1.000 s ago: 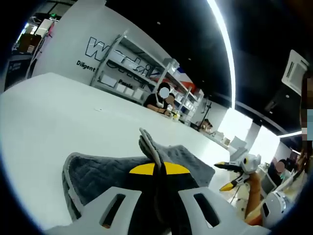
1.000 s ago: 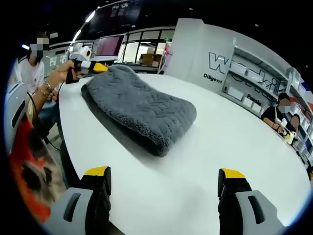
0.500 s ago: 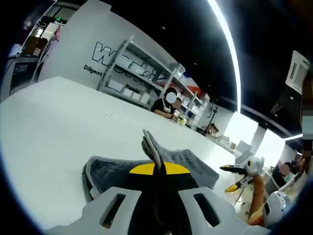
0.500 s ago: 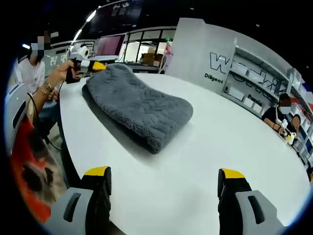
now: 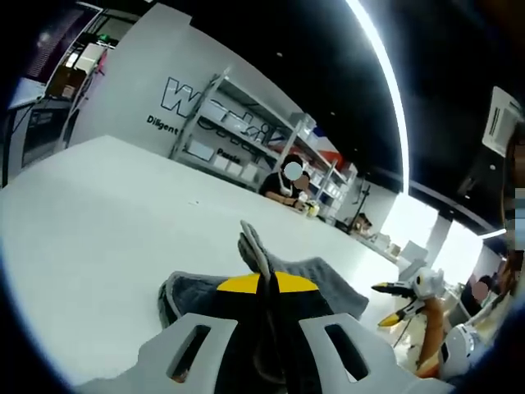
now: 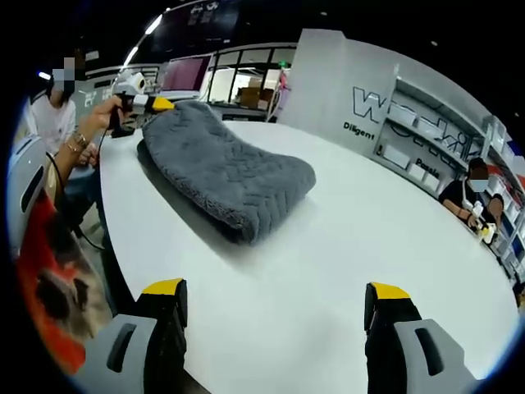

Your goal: Fold the towel on the table until its edges align and the towel forms a compact rectangular stack.

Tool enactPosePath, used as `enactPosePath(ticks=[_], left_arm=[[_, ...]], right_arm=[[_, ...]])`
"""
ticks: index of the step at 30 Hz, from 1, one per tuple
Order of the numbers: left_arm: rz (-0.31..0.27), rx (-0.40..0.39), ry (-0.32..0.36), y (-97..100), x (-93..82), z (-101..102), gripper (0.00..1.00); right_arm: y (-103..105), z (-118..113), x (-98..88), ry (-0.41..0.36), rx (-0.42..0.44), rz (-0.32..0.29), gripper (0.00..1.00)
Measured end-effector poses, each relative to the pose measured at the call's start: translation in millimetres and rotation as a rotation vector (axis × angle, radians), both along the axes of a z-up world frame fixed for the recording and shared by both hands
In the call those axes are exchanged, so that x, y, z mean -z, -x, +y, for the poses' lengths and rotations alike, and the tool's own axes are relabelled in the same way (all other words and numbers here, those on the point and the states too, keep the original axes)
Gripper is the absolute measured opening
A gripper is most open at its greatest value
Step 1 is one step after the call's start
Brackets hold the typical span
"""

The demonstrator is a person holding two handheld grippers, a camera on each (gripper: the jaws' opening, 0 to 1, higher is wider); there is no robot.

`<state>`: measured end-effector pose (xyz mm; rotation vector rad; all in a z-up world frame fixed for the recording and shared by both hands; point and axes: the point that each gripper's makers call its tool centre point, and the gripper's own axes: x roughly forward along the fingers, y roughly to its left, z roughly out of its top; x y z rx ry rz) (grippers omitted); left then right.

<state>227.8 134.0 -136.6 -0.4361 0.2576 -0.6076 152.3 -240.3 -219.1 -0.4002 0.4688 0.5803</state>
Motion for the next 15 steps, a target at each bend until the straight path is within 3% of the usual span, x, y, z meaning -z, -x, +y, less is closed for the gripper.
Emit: enactPosePath(ticks=[15], left_arm=[[-0.039, -0.01, 0.022, 5.7, -18.0, 10.2, 0.04]], right_arm=[[-0.9, 3.7, 3.0, 0.039, -0.016, 0.011, 0.9]])
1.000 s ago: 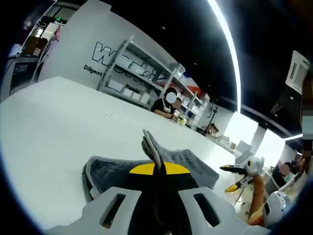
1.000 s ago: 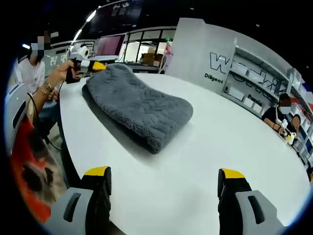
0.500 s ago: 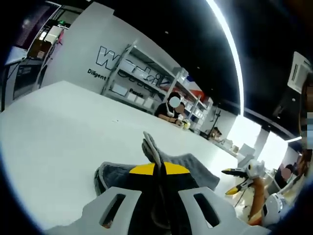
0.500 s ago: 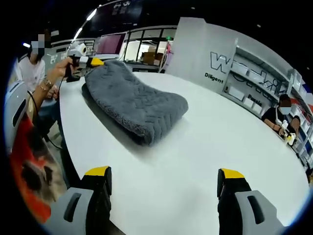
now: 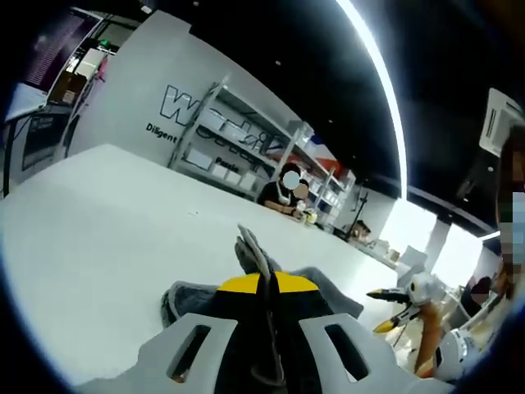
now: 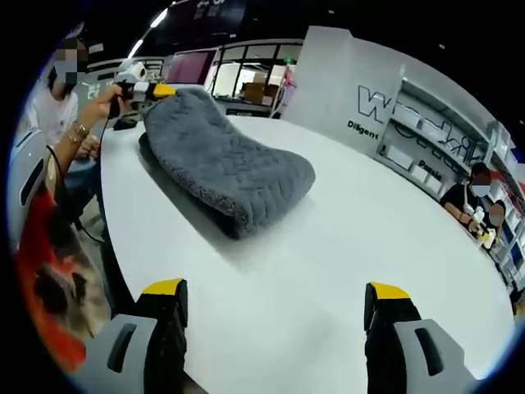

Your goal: Fold the towel on the table until its edges align and the towel forms a compact rectangular stack.

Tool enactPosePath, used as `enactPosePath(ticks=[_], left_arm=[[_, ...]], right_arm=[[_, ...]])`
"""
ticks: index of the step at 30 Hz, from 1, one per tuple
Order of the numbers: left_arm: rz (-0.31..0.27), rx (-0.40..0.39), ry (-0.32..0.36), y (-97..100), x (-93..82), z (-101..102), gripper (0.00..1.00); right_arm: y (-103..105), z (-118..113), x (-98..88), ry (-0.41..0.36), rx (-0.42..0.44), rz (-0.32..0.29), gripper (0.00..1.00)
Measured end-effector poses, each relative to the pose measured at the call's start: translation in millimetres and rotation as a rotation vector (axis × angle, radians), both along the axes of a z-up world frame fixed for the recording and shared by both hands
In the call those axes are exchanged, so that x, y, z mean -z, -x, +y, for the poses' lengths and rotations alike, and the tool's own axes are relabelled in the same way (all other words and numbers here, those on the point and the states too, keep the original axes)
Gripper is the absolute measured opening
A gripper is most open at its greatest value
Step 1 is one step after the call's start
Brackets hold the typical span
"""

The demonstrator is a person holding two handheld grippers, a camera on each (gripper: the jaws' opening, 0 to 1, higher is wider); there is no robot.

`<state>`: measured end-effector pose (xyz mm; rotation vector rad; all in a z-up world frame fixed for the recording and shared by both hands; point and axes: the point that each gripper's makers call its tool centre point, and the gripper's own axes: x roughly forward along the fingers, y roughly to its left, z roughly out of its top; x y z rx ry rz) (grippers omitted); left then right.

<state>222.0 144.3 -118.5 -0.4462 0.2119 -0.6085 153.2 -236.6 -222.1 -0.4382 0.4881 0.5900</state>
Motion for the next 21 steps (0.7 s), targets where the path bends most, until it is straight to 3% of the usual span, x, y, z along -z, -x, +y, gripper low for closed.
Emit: enactPosePath(ticks=[9, 21], left_arm=[[-0.004, -0.024, -0.006, 2.1, -0.4, 8.6, 0.04], [0.043, -0.048, -0.007, -3.6, 20.7, 20.9, 0.04]], right_arm=[[-0.8, 1.9, -1.0, 0.005, -0.003, 0.001, 0.89], [0.4, 4.2, 0.0, 0.018, -0.009, 0.006, 0.89]])
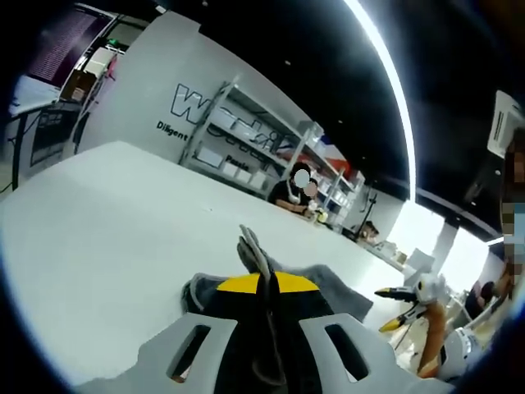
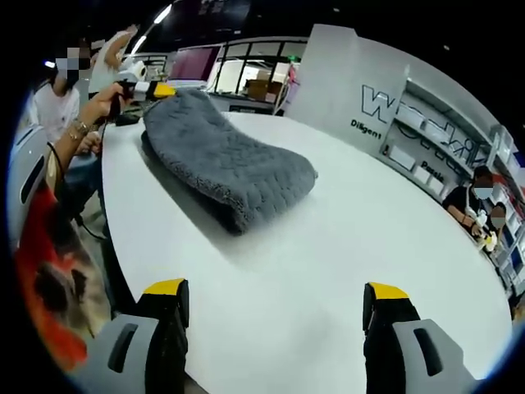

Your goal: Fold the towel on the table until its edges align and the towel forms a compact rectangular stack.

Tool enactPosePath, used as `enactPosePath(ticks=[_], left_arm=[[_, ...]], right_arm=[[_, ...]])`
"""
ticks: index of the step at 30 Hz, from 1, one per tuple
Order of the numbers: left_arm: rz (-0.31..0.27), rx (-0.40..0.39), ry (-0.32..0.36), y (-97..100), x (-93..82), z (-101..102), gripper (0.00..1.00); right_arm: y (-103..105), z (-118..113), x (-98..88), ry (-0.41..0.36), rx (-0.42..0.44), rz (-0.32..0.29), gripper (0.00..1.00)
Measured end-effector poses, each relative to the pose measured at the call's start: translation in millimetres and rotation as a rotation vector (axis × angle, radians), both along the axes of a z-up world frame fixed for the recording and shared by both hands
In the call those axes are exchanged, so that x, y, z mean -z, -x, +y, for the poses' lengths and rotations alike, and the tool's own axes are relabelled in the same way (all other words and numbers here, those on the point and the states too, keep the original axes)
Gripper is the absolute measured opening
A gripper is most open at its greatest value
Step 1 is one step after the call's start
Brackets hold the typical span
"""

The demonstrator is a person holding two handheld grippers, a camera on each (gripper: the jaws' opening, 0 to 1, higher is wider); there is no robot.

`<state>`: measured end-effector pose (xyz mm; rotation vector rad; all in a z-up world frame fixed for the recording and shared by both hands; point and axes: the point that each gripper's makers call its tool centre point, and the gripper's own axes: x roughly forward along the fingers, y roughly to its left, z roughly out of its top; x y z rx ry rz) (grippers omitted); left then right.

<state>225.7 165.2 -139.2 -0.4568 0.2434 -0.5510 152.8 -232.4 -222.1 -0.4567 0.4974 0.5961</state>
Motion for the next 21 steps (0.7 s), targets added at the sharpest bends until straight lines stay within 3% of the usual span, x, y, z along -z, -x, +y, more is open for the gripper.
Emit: enactPosePath(ticks=[14, 21], left_arm=[[0.117, -0.052, -0.082, -6.7, 52.2, 17.5, 0.07], [0.154, -0.097, -0.15, -11.1, 69.7, 28.8, 0.22]], right_arm=[[5.7, 18.2, -16.0, -0.049, -0.058, -0.035, 0.89], [5.9, 18.9, -16.6, -0.041, -0.057, -0.034, 0.89]])
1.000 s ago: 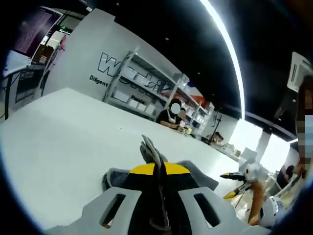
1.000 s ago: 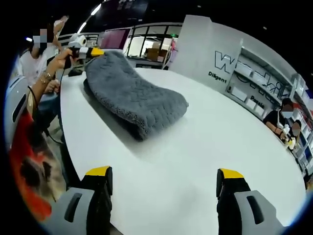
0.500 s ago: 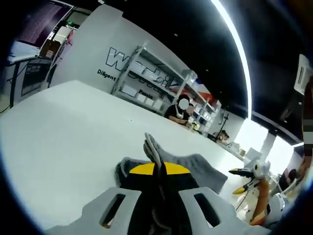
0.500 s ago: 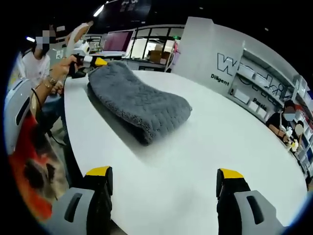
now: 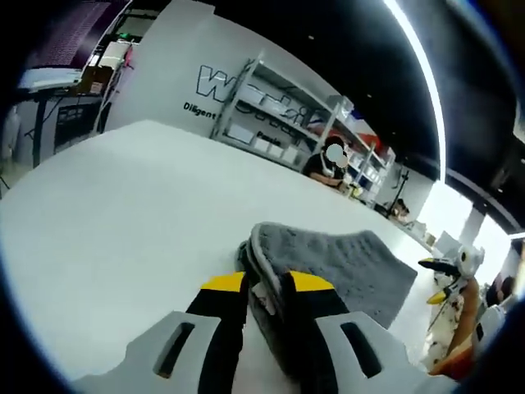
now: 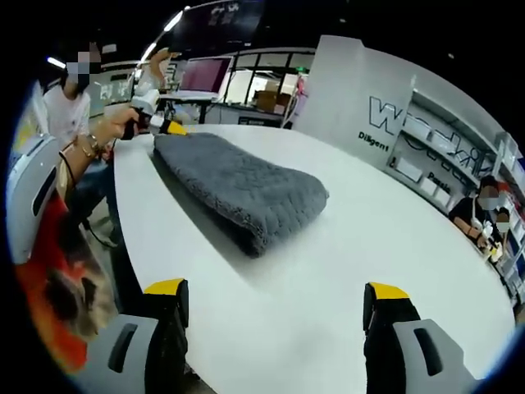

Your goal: Fold the towel on the table until its edges align and the towel forms a compact rectangular stack.

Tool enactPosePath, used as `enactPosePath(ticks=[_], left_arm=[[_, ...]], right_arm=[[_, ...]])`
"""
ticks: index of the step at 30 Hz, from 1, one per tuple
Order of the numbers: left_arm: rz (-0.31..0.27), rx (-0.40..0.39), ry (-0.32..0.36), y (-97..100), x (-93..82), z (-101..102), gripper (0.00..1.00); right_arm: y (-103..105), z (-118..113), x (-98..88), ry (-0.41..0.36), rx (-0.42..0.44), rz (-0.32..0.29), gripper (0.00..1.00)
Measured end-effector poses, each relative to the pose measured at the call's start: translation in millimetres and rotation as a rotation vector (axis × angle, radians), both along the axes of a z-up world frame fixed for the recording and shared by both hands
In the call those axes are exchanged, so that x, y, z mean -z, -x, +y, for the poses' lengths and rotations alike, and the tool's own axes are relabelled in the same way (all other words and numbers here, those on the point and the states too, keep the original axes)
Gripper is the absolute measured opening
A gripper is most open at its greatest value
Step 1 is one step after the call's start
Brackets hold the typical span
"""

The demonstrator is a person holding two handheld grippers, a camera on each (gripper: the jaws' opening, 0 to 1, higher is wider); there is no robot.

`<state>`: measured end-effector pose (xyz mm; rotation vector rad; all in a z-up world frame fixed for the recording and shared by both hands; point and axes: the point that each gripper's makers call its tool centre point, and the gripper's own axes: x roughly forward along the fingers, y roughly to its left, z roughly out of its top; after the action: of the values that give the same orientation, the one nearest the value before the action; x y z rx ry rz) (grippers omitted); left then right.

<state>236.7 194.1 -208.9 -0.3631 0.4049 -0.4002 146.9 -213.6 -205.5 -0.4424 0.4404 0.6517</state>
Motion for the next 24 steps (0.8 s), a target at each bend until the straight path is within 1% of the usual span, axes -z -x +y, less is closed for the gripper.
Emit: enactPosePath(ticks=[3, 4, 5, 7, 8, 9, 11, 15, 19, 22, 24], left_arm=[[0.0, -0.005, 0.004, 0.4, 1.0, 2.6, 0.27], [-0.002, -0.012, 0.006, 0.2, 0.6, 4.1, 0.32], [-0.013, -0.024, -0.002, -0.2, -0.2, 7.0, 0.39], [-0.024, -0.018, -0.023, 2.2, -0.8, 6.9, 0.51], [-0.027, -0.003, -0.027, 4.1, -1.0, 4.9, 0.59], [-0.025, 0.02, -0.027, 6.9, -0.4, 1.4, 0.65], [-0.018, 0.045, -0.032, 11.9, 0.7, -3.6, 0.74], [-0.031, 0.086, -0.05, 21.9, -1.8, -8.3, 0.81], [-0.068, 0.137, -0.027, 34.4, -12.4, -13.2, 0.89], [-0.09, 0.152, -0.015, 42.8, -19.1, -12.4, 0.92], [-0.1, 0.163, -0.037, 49.1, -20.2, -12.1, 0.93]], right_arm=[[0.1, 0.0, -0.8, 0.003, 0.001, 0.0, 0.89], [0.1, 0.2, -1.0, 0.004, 0.001, 0.0, 0.89], [0.2, 0.5, -1.1, 0.005, 0.0, 0.0, 0.89], [0.2, 1.3, -1.2, 0.009, -0.002, 0.001, 0.89], [0.2, 1.8, -1.0, 0.01, -0.003, 0.002, 0.89], [0.0, 2.4, -0.6, 0.012, -0.005, 0.003, 0.89], [-0.8, 3.5, 0.3, 0.017, -0.007, 0.006, 0.89], [-2.0, 6.7, 1.4, 0.025, -0.013, 0.009, 0.89], [-1.8, 9.8, 1.3, 0.027, -0.021, 0.01, 0.89], [-1.9, 11.6, 1.7, 0.029, -0.023, 0.012, 0.89], [-2.4, 12.6, 1.5, 0.031, -0.024, 0.012, 0.89]])
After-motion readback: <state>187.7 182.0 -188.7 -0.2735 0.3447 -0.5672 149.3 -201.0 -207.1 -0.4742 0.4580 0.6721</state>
